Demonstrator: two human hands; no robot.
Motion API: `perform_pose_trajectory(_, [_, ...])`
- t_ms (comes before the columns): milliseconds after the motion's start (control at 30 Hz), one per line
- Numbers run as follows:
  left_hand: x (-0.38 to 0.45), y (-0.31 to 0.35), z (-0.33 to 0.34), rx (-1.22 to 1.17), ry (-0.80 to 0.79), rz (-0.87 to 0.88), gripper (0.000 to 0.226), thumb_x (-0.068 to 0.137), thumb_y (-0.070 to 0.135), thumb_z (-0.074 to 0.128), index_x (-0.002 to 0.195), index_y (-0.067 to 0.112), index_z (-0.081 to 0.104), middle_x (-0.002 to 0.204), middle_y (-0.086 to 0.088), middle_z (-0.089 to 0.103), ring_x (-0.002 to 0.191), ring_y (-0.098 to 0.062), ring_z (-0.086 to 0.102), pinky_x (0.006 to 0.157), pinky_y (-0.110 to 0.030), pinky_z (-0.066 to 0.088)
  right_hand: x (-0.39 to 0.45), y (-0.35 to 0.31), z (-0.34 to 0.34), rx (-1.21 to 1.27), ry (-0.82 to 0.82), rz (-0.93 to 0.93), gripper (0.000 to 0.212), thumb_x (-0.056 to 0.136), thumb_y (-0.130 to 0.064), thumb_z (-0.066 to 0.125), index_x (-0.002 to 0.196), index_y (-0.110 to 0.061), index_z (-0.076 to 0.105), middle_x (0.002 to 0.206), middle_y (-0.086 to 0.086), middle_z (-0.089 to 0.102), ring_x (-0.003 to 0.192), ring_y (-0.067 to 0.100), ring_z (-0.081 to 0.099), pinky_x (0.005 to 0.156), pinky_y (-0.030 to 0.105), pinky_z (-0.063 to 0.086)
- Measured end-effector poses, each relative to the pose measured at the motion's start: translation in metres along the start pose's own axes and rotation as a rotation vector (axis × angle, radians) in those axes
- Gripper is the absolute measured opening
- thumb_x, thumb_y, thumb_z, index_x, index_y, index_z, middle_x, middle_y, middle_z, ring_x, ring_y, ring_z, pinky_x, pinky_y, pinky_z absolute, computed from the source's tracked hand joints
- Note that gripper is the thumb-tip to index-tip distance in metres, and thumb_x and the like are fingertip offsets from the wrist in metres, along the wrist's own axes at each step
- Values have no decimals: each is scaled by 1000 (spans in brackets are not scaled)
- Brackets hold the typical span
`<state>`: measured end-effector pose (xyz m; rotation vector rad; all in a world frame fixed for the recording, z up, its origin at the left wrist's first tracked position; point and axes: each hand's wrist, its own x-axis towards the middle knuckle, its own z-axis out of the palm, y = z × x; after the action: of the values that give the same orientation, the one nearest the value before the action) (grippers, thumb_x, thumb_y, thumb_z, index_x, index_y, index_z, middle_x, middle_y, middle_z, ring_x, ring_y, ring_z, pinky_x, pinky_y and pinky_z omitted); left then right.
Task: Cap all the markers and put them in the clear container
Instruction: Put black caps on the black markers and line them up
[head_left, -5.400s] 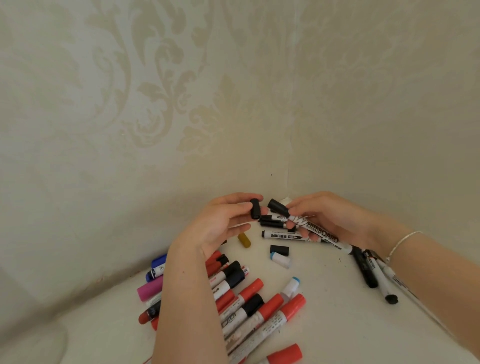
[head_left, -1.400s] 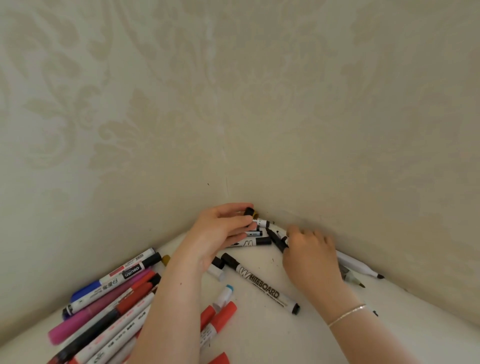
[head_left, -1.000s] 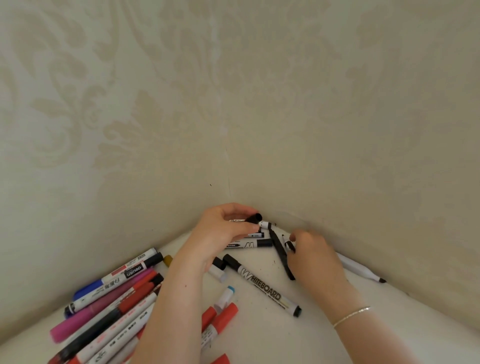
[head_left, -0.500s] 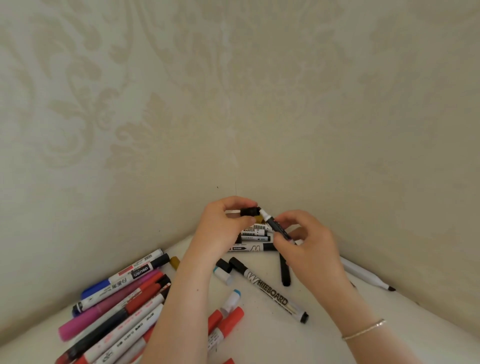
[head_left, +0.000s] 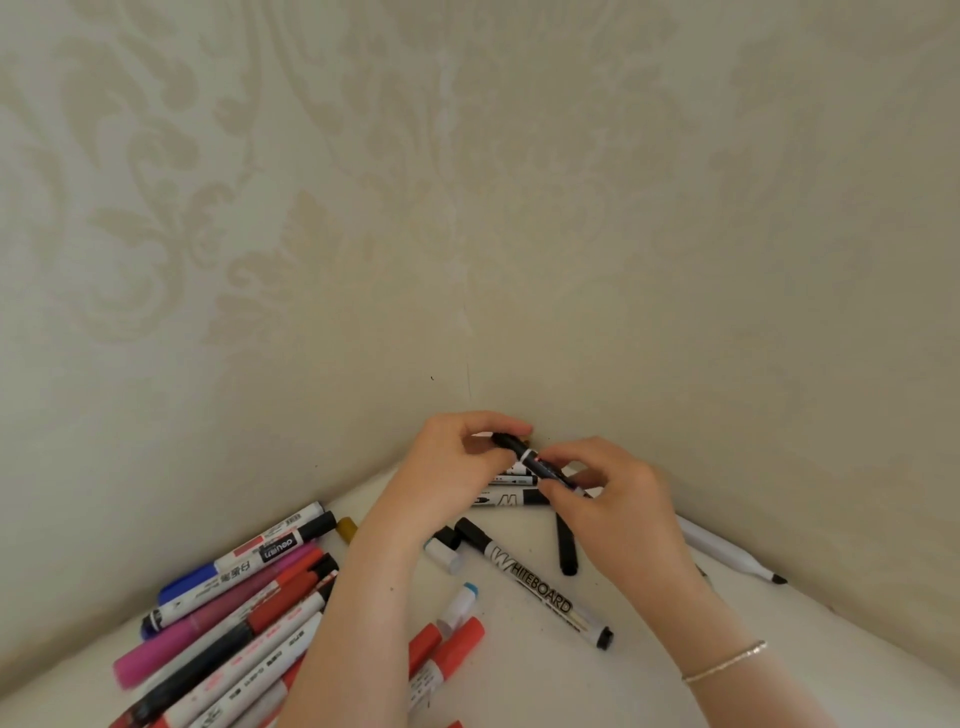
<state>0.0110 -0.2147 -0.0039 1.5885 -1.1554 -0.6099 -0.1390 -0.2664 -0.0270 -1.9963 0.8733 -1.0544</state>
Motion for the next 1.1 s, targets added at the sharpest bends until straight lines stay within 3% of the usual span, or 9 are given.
perform_pose_trajectory(167, [-3, -1, -2, -446, 20, -88, 17, 92, 2, 59, 103, 8, 70, 101, -15, 73, 89, -18, 71, 77, -21, 57, -1, -4, 4, 87, 42, 59, 36, 81, -17, 72, 75, -50, 61, 82, -18, 67, 78, -1, 58, 61, 9, 43])
perform_pose_trajectory(433, [-3, 1, 9, -536, -17, -132, 26, 92, 1, 58, 116, 7, 66, 107, -21, 70, 90, -23, 71, 80, -25, 58, -3, -7, 12, 193, 129, 96, 30, 79, -9, 74, 75, -38, 67, 76, -11, 67, 70, 7, 61, 62, 15, 46])
perform_pose_trajectory(567, [-3, -4, 5, -586, -69, -132, 29, 89, 0, 61, 117, 9, 66, 105, -19, 71, 93, -24, 71, 81, -25, 57, -3, -9, 13, 292, 122, 217, 20, 79, -10, 75, 78, -30, 71, 66, 0, 68, 51, 8, 57, 54, 24, 46])
perform_pose_trajectory(633, [-5, -6, -1, -502, -93, -177, 30, 89, 0, 62, 117, 11, 65, 101, -17, 73, 90, -22, 72, 80, -25, 58, 0, -10, 14, 339, 40, 284, 18, 80, -7, 73, 79, -25, 71, 67, 6, 68, 45, 5, 56, 46, 25, 48])
perform_pose_trajectory(700, [-6, -9, -9, -313, -97, -249, 33, 89, 0, 63, 118, 15, 64, 98, -13, 73, 89, -19, 71, 82, -27, 58, 1, -9, 18, 255, -50, 303, 15, 81, -8, 72, 79, -23, 70, 71, 1, 70, 52, 6, 62, 51, 28, 54])
perform_pose_trajectory(800, [-4, -19, -31, 131, 10, -275, 34, 88, -1, 61, 117, 18, 62, 108, -6, 67, 92, -16, 63, 85, -26, 50, -1, -2, 25, -175, -143, 224, 6, 80, -23, 70, 82, -29, 70, 81, -11, 69, 75, 9, 63, 70, 29, 54])
perform_pose_trajectory(900, [-11, -24, -58, 420, 79, -320, 28, 87, -1, 58, 93, 24, 68, 103, 1, 64, 96, -17, 60, 72, -25, 47, -4, 2, 31, -443, -232, 127, 12, 85, -26, 60, 93, -30, 68, 97, -6, 64, 82, 15, 59, 71, 29, 51])
perform_pose_trajectory(967, [-15, -25, -69, 502, 56, -358, 29, 87, -1, 59, 87, 26, 69, 103, 0, 64, 95, -20, 62, 65, -25, 48, -5, 4, 34, -492, -274, 93, 15, 87, -25, 56, 96, -28, 67, 101, -2, 61, 86, 17, 57, 72, 29, 50])
perform_pose_trajectory(1100, [-19, -23, -71, 522, -5, -396, 27, 86, -1, 62, 91, 24, 70, 104, -2, 66, 96, -21, 65, 70, -26, 51, -7, 6, 39, -579, -308, 25, 18, 92, -25, 50, 99, -22, 66, 101, 0, 63, 96, 19, 55, 80, 30, 47])
